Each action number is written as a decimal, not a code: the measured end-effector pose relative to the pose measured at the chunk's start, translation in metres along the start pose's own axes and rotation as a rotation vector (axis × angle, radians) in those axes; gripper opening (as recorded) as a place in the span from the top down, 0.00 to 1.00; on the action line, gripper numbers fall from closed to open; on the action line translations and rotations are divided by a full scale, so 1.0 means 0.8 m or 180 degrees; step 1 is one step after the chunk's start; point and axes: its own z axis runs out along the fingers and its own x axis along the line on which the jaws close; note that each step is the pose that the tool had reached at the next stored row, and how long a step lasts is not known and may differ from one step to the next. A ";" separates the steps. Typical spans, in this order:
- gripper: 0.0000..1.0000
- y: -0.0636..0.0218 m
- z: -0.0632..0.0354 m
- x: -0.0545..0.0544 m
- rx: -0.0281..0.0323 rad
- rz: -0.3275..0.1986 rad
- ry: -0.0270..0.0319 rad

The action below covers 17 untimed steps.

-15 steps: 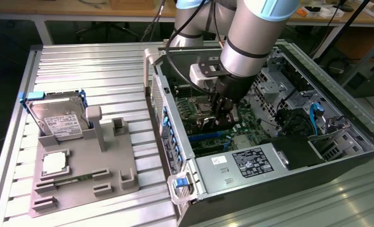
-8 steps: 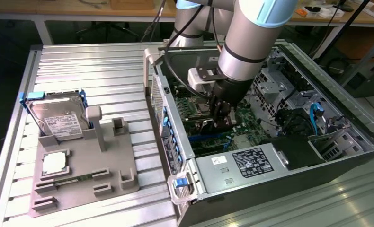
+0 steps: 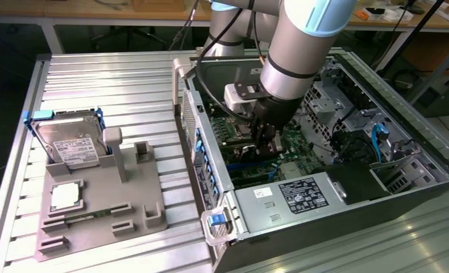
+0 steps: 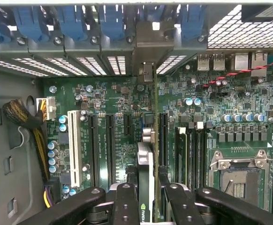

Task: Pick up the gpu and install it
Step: 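Insert the gpu into the slot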

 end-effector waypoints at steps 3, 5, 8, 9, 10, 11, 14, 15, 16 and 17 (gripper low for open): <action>0.73 0.000 0.000 0.001 0.0000 0.0004 0.0001; 0.73 0.000 0.001 0.001 0.0000 0.0007 0.0001; 0.73 0.000 0.001 0.002 0.0000 0.0008 0.0001; 0.73 0.000 0.001 0.002 0.0000 0.0008 0.0000; 0.73 0.000 0.001 0.002 0.0000 0.0008 0.0001; 0.73 0.000 0.001 0.002 0.0000 0.0009 0.0001; 0.73 0.000 0.001 0.002 0.0000 0.0008 0.0000; 0.73 0.000 0.001 0.002 0.0000 0.0008 0.0000; 0.73 0.000 0.000 0.002 0.0000 0.0008 0.0001; 0.73 0.000 0.000 0.002 0.0000 0.0008 0.0002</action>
